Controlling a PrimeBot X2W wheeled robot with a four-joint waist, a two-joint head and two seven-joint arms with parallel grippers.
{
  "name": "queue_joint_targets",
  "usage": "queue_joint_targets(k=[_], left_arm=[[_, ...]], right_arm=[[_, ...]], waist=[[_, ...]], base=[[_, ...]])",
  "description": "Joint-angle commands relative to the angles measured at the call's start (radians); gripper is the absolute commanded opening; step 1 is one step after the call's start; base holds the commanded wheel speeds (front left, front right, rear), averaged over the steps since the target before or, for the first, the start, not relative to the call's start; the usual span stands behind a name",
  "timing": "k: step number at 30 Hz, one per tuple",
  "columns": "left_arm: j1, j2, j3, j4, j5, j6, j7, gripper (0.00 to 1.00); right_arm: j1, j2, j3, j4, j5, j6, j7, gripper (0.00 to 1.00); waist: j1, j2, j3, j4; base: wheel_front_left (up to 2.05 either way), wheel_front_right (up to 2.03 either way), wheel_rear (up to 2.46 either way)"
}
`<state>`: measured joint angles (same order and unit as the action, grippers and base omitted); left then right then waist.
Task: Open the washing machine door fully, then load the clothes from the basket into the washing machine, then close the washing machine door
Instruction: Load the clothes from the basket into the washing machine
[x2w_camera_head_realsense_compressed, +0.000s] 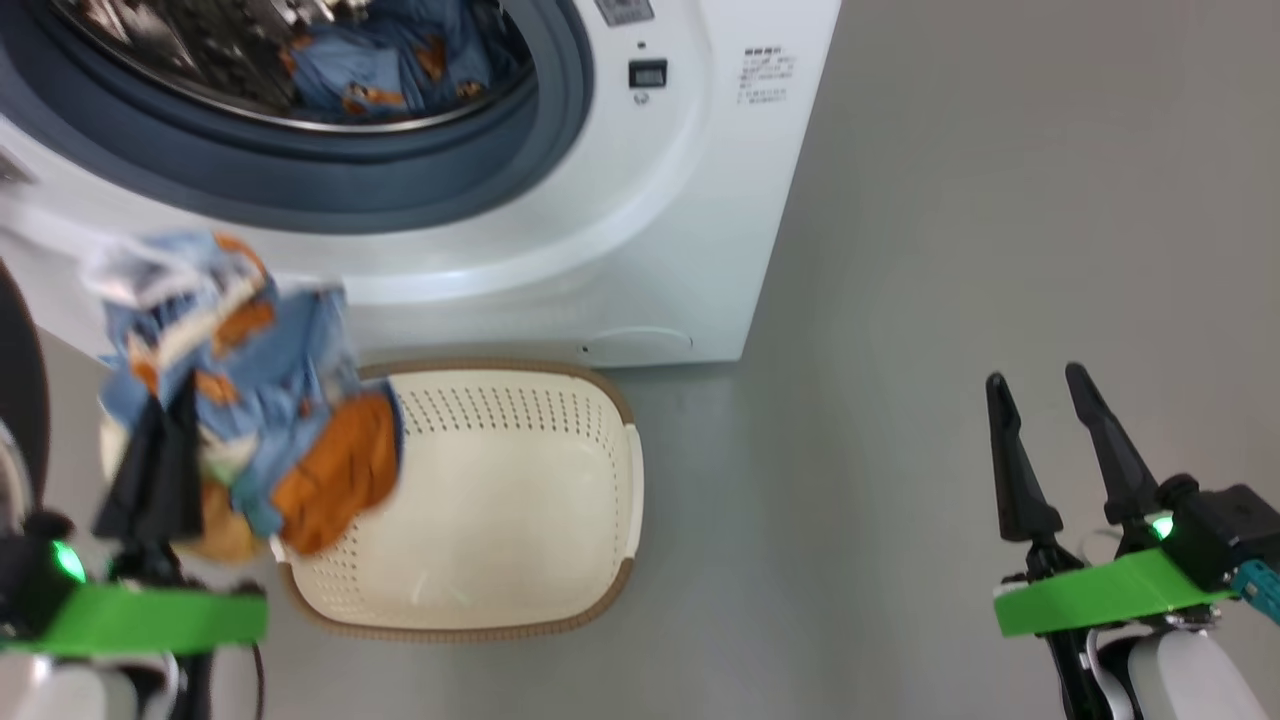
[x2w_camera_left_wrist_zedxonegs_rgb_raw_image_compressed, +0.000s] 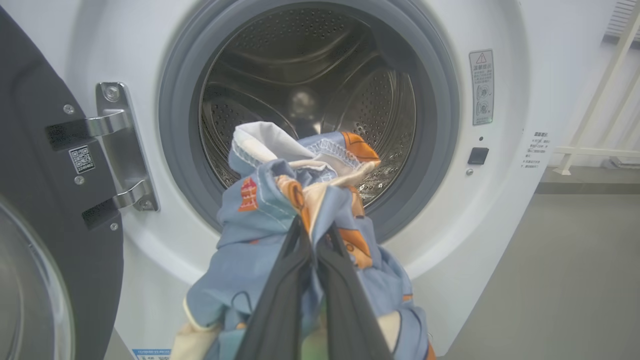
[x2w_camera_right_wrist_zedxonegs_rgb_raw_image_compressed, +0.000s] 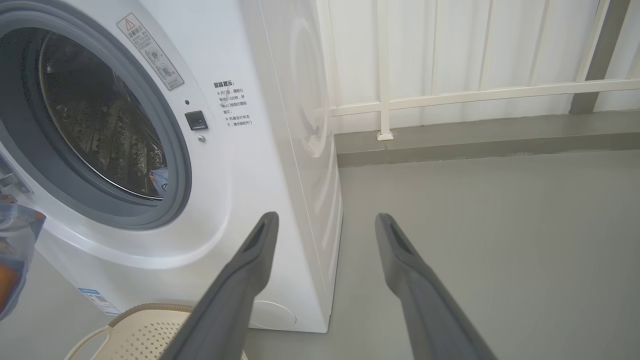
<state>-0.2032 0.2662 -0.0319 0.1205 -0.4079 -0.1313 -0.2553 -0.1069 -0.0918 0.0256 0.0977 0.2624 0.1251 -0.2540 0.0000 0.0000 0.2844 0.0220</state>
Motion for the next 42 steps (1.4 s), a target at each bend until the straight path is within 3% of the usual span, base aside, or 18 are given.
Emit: queue_joint_targets(k=[1, 15, 36, 42], left_arm=[[-0.077, 0.045, 0.045, -0.016, -0.011, 0.001, -0.006, 0.0], [-0.444, 0.168, 0.029, 0.175, -0.087, 0.001, -0.006, 0.0], [-0.972, 0.33, -0.305, 0.625, -0.168, 0.001, -0.006, 0.0], [-1.089, 0.362, -0.339, 0.682, -0.152, 0.001, -0.006, 0.0]], right_arm=[[-0.037, 0.003, 0.023, -0.03, -0.003, 0.006, -0.008, 1.0], [-0.125, 0.036, 0.04, -0.043, -0.019, 0.006, -0.008, 1.0], [-0.181, 0.041, 0.088, -0.064, 0.033, 0.006, -0.008, 1.0], [-0.184, 0.041, 0.099, -0.073, 0.041, 0.006, -0.008, 1.0]], waist=[[0.0, 0.0, 0.066, -0.017], [0.0, 0.0, 0.215, -0.08], [0.0, 0.0, 0.352, -0.184], [0.0, 0.0, 0.375, -0.209]], base=[[0.0, 0.0, 0.0], [0.0, 0.0, 0.0], [0.0, 0.0, 0.0], [0.0, 0.0, 0.0]])
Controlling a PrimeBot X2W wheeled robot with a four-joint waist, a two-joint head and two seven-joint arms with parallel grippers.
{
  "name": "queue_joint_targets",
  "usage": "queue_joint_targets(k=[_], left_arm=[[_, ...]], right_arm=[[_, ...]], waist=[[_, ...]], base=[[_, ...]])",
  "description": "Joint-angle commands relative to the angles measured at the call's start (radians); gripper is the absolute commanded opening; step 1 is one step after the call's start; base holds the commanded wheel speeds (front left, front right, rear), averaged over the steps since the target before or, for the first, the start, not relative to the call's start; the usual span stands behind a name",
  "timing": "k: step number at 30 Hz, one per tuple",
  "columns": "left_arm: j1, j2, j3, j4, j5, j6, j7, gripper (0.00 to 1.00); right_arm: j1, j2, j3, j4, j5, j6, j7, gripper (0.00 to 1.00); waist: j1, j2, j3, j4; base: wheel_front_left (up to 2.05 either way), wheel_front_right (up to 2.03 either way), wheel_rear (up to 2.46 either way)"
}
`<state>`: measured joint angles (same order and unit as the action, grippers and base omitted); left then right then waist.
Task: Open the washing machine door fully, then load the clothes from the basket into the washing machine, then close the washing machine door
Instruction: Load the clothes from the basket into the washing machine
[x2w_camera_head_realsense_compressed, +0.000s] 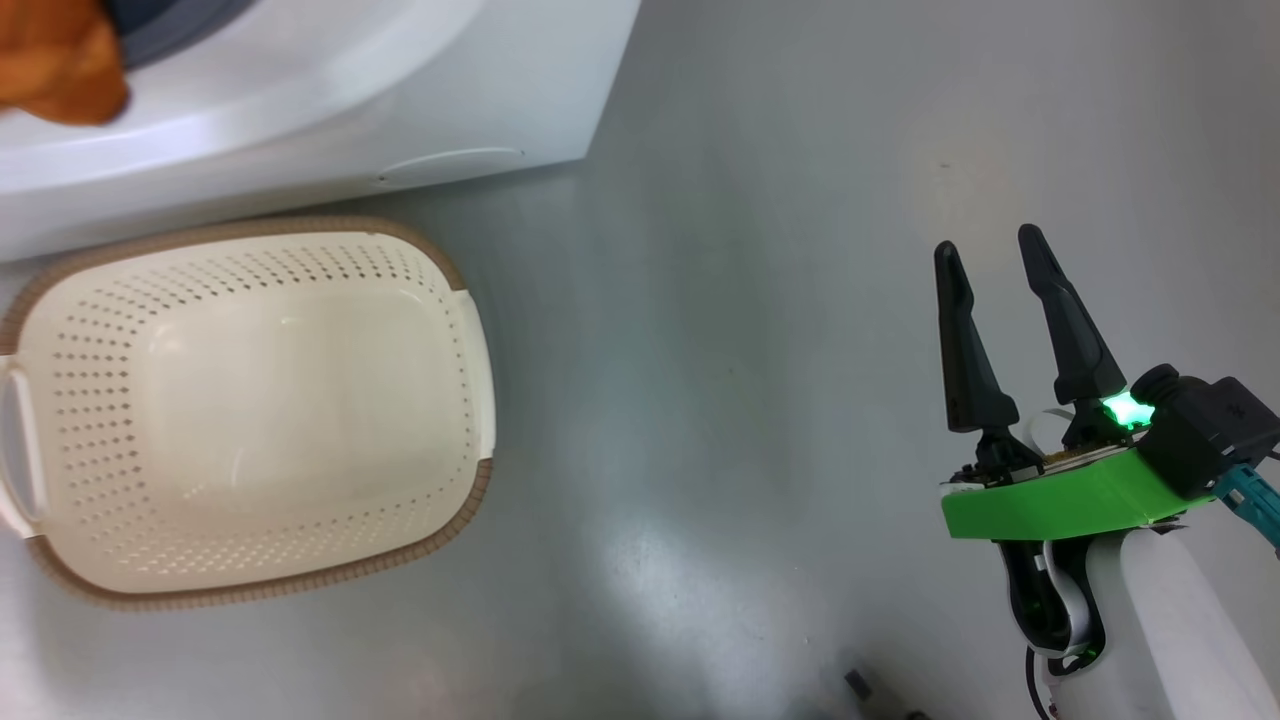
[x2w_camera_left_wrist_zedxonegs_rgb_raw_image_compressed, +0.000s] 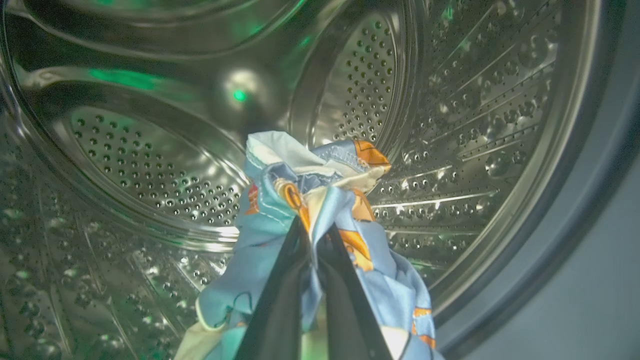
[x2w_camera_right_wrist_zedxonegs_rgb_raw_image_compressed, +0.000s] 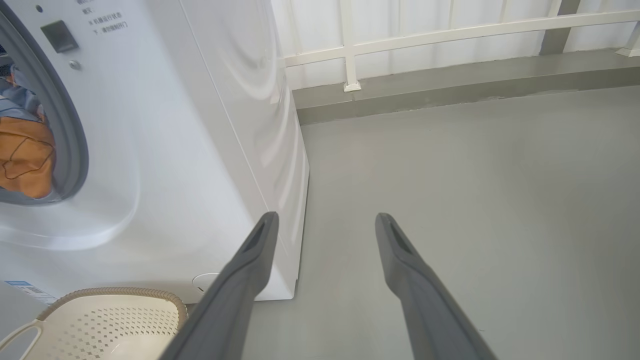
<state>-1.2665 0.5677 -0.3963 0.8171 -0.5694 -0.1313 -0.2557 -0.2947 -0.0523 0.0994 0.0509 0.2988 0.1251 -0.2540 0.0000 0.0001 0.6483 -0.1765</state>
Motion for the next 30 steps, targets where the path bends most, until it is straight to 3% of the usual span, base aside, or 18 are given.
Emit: queue_joint_targets(k=[1, 6, 16, 17, 18, 19, 30], left_arm=[[-0.043, 0.065, 0.035, -0.015, 0.018, 0.001, -0.006, 0.0], [-0.081, 0.063, 0.154, -0.058, 0.082, 0.003, -0.006, 0.0], [-0.002, 0.006, 0.363, -0.136, 0.195, 0.002, -0.006, 0.0], [0.006, -0.004, 0.378, -0.127, 0.197, 0.001, -0.006, 0.09], [0.015, -0.012, 0.373, -0.114, 0.2, 0.001, -0.006, 0.48], [0.019, -0.014, 0.361, -0.105, 0.208, 0.001, -0.006, 0.98], [-0.002, -0.004, 0.271, -0.018, 0.155, 0.001, -0.006, 1.0]], right_arm=[[0.002, 0.002, 0.027, -0.029, 0.005, 0.006, -0.008, 1.0], [-0.007, 0.002, 0.032, -0.039, 0.009, 0.006, -0.008, 1.0], [-0.017, 0.002, 0.055, -0.043, 0.018, 0.006, -0.008, 1.0], [-0.017, 0.002, 0.057, -0.043, 0.019, 0.006, -0.008, 1.0], [-0.018, 0.002, 0.059, -0.043, 0.019, 0.006, -0.008, 1.0], [-0.018, 0.002, 0.06, -0.043, 0.019, 0.006, -0.008, 1.0], [-0.018, 0.002, 0.059, -0.043, 0.022, 0.006, -0.008, 1.0]], waist=[[0.0, -0.0001, 0.017, -0.013], [0.0, -0.0001, 0.035, -0.022], [0.0, -0.0001, 0.045, -0.032], [0.0, -0.0001, 0.046, -0.033], [0.0, -0.0001, 0.045, -0.033], [0.0, -0.0001, 0.045, -0.034], [0.0, -0.0001, 0.038, -0.021]], base=[[0.0, 0.0, 0.0], [0.0, 0.0, 0.0], [0.0, 0.0, 0.0], [0.0, 0.0, 0.0], [0.0, 0.0, 0.0], [0.0, 0.0, 0.0], [0.0, 0.0, 0.0]])
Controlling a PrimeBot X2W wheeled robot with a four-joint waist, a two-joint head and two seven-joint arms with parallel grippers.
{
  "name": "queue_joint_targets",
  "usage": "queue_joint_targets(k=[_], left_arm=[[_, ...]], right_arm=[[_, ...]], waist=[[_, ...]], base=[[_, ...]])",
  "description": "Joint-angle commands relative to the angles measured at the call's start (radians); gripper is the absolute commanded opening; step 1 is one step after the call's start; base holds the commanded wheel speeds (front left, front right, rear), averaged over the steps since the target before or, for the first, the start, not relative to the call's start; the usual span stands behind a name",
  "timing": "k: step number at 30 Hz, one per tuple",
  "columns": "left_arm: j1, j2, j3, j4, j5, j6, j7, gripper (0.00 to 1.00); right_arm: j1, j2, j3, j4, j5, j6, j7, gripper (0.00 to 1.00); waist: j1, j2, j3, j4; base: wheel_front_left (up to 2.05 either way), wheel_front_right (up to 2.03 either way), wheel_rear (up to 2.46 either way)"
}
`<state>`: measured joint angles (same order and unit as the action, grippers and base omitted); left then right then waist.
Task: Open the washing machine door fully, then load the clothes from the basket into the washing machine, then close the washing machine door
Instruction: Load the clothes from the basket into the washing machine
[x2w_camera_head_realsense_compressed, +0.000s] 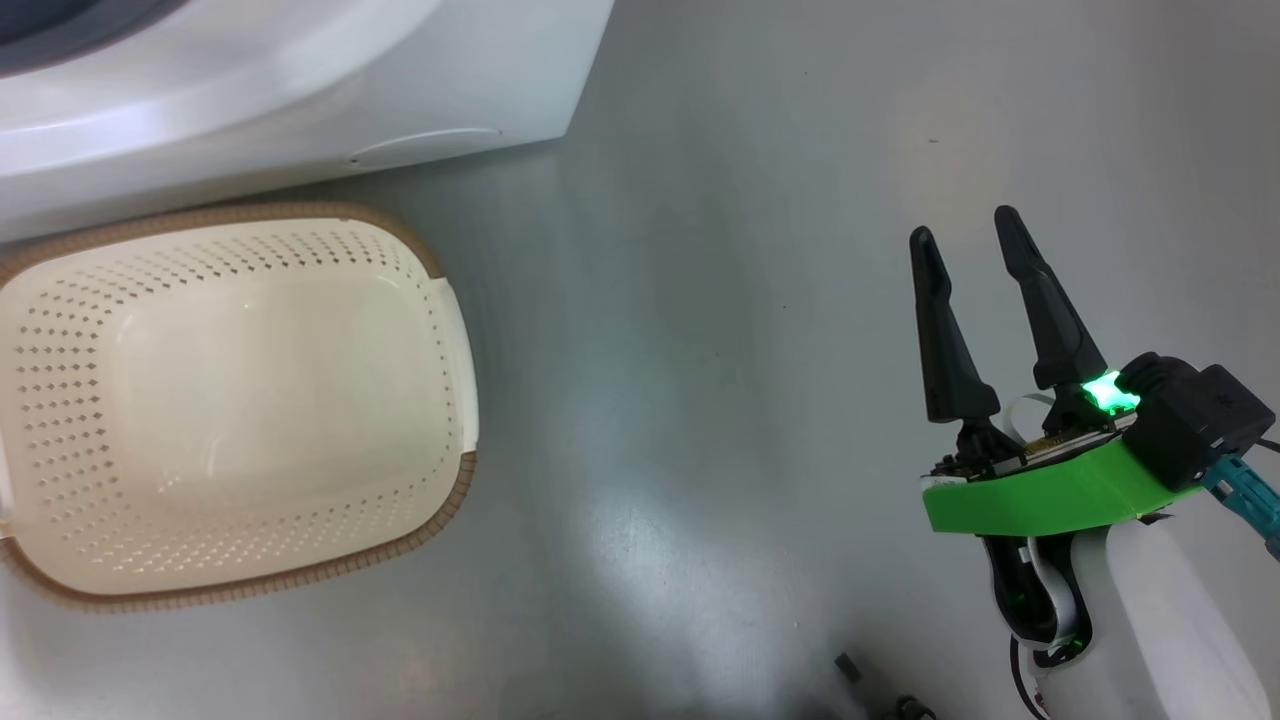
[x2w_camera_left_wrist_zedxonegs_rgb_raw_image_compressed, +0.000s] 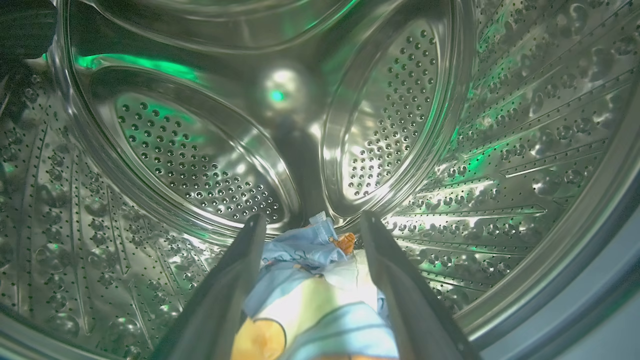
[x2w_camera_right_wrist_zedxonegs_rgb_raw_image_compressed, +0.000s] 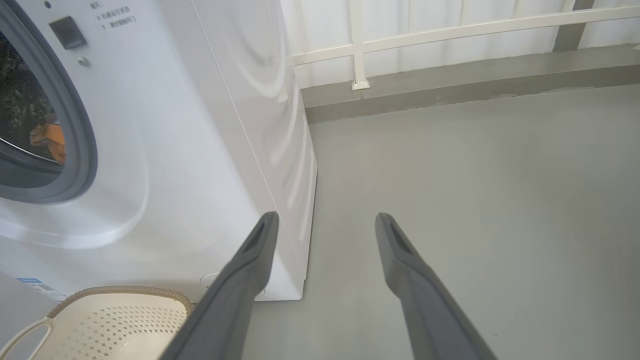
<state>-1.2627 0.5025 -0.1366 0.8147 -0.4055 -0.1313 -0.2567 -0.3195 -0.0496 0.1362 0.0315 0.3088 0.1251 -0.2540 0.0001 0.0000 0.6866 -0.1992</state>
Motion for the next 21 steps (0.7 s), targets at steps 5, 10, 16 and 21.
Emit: queue_joint_targets(k=[5, 10, 16, 21], left_arm=[[0.004, 0.057, -0.008, -0.016, -0.033, 0.001, -0.005, 1.0], [0.04, 0.048, -0.017, -0.028, -0.054, 0.001, -0.005, 1.0], [0.121, 0.011, 0.005, -0.055, -0.08, 0.001, -0.005, 1.0], [0.189, -0.012, 0.017, -0.095, -0.07, 0.001, -0.005, 1.0]], right_arm=[[0.001, -0.001, 0.022, -0.019, 0.012, 0.006, -0.008, 1.0], [-0.002, -0.001, 0.018, -0.015, 0.004, 0.006, -0.008, 1.0], [0.001, -0.001, 0.011, -0.012, -0.016, 0.006, -0.008, 1.0], [0.001, -0.001, 0.003, -0.007, -0.031, 0.006, -0.008, 1.0]], waist=[[-0.0001, 0.0, -0.005, 0.011], [-0.0001, 0.0, -0.02, 0.02], [-0.0001, 0.0, -0.056, 0.04], [-0.0001, 0.0, -0.086, 0.058]], base=[[0.0, 0.0, 0.0], [0.0, 0.0, 0.0], [0.0, 0.0, 0.0], [0.0, 0.0, 0.0]])
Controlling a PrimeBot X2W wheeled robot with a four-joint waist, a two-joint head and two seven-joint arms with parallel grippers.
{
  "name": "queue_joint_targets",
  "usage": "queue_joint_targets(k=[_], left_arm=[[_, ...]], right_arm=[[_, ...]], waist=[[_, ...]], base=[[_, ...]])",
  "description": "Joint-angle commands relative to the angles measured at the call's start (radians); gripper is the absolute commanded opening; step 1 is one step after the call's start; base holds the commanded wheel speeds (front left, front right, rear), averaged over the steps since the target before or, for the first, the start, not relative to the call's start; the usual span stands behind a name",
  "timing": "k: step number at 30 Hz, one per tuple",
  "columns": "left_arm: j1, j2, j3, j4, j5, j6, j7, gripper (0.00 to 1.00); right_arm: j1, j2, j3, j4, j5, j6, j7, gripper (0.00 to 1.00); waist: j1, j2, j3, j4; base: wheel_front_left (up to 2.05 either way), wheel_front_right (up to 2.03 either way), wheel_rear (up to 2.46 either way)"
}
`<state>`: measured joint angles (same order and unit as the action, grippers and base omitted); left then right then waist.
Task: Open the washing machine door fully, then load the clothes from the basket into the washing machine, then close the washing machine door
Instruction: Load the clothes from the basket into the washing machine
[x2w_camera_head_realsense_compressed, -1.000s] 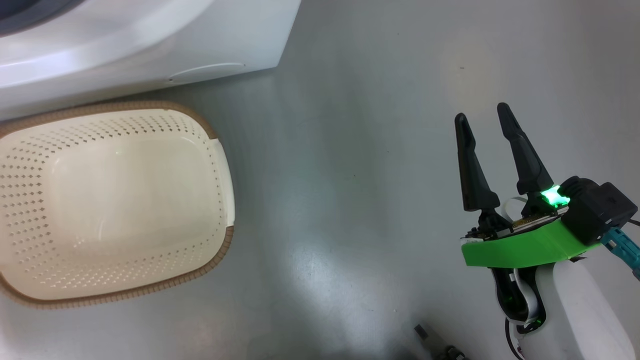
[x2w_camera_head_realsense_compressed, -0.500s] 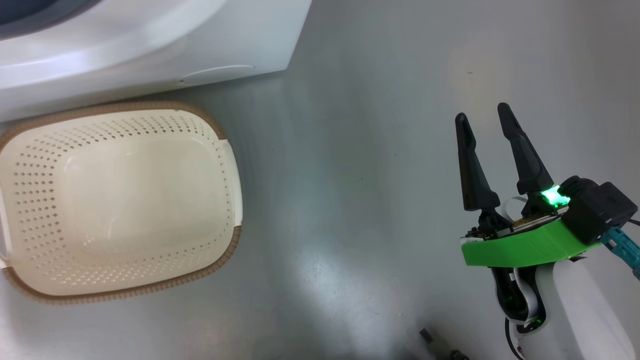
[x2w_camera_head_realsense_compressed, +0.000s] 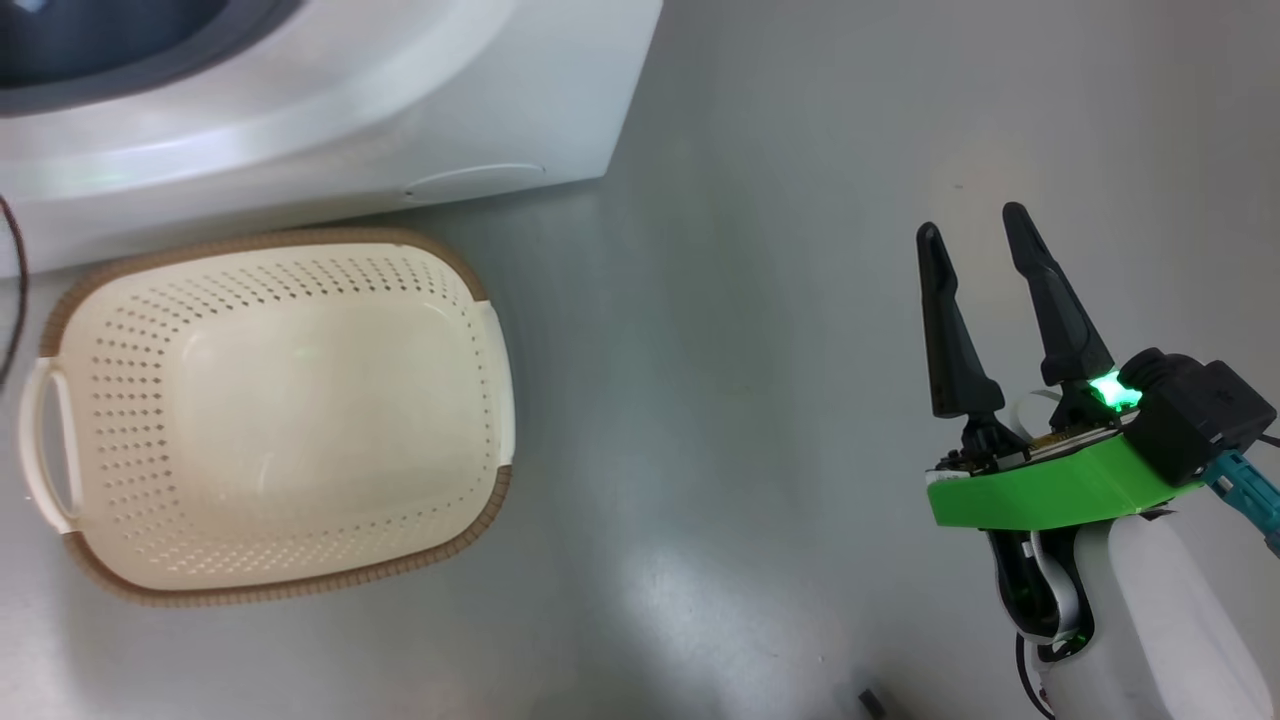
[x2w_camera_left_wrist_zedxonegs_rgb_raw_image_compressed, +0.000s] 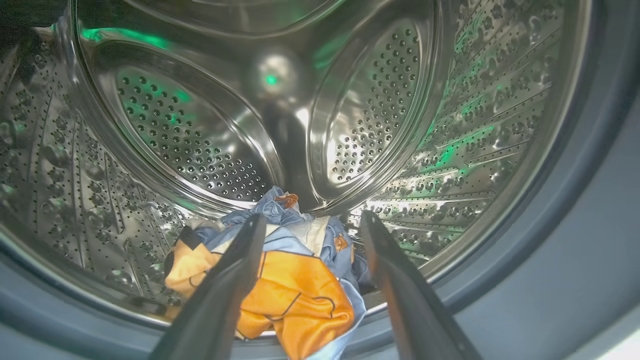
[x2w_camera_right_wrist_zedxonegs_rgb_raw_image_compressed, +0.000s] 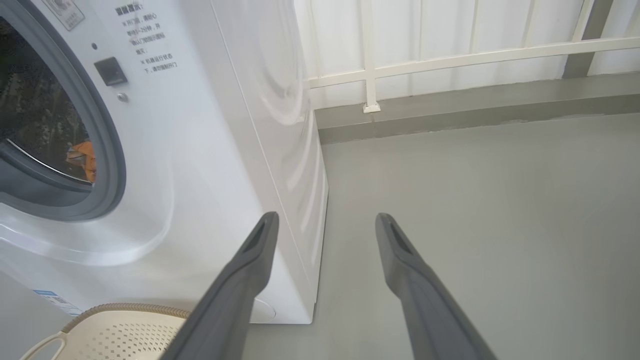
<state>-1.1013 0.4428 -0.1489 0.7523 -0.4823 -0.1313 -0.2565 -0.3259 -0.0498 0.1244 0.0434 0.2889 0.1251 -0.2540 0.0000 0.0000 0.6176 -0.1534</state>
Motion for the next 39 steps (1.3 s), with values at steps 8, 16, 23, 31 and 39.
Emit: queue_joint_targets(k=[8, 16, 23, 31, 39], left_arm=[[0.175, 0.003, 0.1, -0.106, 0.014, 0.001, -0.005, 1.0], [0.343, -0.052, 0.142, -0.186, 0.072, 0.001, -0.005, 1.0], [0.476, -0.106, 0.171, -0.228, 0.103, 0.001, -0.005, 1.0], [0.616, -0.162, 0.211, -0.271, 0.133, 0.001, -0.005, 1.0], [0.762, -0.202, 0.22, -0.308, 0.163, 0.001, -0.005, 1.0]], right_arm=[[0.017, 0.0, 0.007, -0.002, -0.035, 0.006, -0.008, 1.0], [0.035, -0.015, -0.001, 0.017, -0.053, 0.006, -0.008, 1.0], [0.071, -0.046, -0.006, 0.035, -0.042, 0.006, -0.008, 1.0], [0.125, -0.071, -0.01, 0.052, -0.023, 0.006, -0.008, 1.0], [0.192, -0.092, -0.01, 0.068, -0.001, 0.006, -0.008, 1.0]], waist=[[0.0, 0.0, -0.086, 0.038], [0.0, 0.0, -0.165, 0.076], [0.0, 0.0, -0.245, 0.109], [0.0, 0.0, -0.344, 0.138], [0.0, 0.0, -0.453, 0.155]], base=[[0.0, 0.0, 0.0], [0.0, 0.0, 0.0], [0.0, 0.0, 0.0], [0.0, 0.0, 0.0], [0.0, 0.0, 0.0]])
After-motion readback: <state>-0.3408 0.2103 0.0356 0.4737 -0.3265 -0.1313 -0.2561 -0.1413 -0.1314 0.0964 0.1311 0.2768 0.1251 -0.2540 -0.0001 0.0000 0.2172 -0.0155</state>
